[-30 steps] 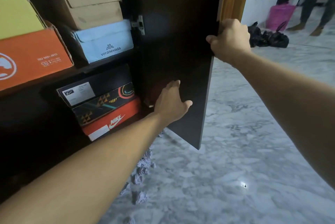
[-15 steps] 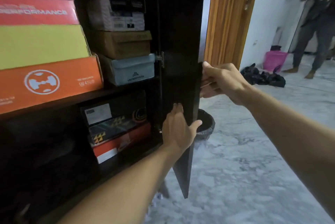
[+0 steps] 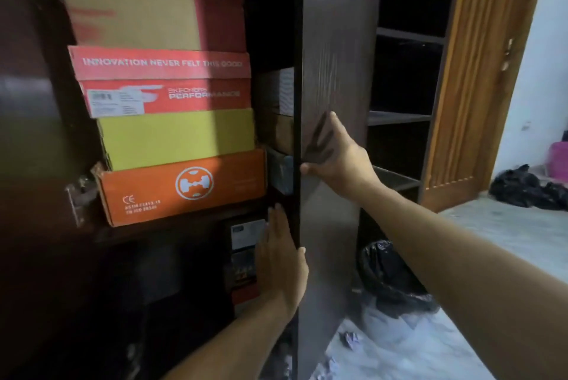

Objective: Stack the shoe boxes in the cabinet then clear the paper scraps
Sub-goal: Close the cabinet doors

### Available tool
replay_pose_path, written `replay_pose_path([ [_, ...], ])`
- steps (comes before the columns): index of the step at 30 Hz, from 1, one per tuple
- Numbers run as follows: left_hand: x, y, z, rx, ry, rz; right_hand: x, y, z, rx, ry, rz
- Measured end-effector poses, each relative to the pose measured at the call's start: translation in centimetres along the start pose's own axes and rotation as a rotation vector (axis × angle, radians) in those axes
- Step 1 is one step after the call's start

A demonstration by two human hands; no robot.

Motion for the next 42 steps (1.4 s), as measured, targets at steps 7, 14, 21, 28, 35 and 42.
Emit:
replay_pose_path([
  [7,-1.5,-1.1,-3.0,0.135,-0.341,-0.495,-0.8,-3.5,-4.0,0.002,0.035,0.198],
  [14,-5.0,-2.0,-6.3,-0.001,-0.264,-0.611,-0.7,-6.5,-7.1,-0.016,0.025,0.368],
  [21,-4.9,-1.5,-7.8,-0.167,-0.16,-0.563,-0.8,-8.1,-8.6,-0.032,-0.007,0.435],
  [28,-4.8,-0.5,-8.5,-0.493,0.05,-0.518,-2.4,-6.8,-8.5,-0.227,-0.007,0.519],
  [35,-2.1,3.6,-4.5,-0.584,0.054,-0.538,-5.1,-3.5,-3.6,-0.265,0.016,0.514],
  [42,2.5,12.4,1.9,-0.544,-0.022,-0.448,-12.8,2.2,3.9,-0.233,0.037,0.379],
])
Point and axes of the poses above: each hand's wrist, its own z-axis away from the middle knuckle, its own y-axis out of the back of the hand, x = y × z, the point moved 7 cm from there along -z, towards the middle knuckle, and after that the axes turned 1 degree about z, right-handed, at the moved point
